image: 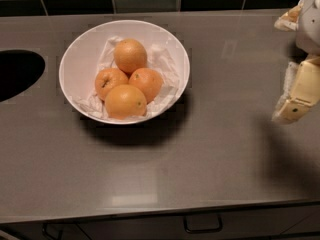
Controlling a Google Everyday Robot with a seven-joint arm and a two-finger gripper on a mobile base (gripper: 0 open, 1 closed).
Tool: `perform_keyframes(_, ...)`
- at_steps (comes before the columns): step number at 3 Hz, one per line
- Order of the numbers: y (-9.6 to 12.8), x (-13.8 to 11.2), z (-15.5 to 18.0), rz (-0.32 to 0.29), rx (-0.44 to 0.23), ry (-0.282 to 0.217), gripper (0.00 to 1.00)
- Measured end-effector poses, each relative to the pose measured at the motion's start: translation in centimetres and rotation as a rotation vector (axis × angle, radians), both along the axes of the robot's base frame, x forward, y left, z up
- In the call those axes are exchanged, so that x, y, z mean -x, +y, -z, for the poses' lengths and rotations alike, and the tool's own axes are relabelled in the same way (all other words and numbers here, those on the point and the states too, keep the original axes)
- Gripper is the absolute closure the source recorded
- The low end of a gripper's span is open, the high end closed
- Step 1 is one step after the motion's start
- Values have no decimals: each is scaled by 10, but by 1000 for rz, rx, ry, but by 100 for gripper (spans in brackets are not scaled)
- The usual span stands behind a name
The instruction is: Pick orange from white bowl
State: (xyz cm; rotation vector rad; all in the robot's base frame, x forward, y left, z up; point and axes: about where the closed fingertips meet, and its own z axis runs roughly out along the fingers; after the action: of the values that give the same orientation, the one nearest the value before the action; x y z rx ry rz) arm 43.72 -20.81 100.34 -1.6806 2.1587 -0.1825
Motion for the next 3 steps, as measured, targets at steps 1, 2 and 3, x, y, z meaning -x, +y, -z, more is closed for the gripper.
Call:
perform_keyframes(1,0,0,0,0,0,0,0)
perform_keyframes(2,43,-27,-9,-150,-26,-17,0)
perform_keyframes(3,47,-34,-12,-162,-24,-21,0)
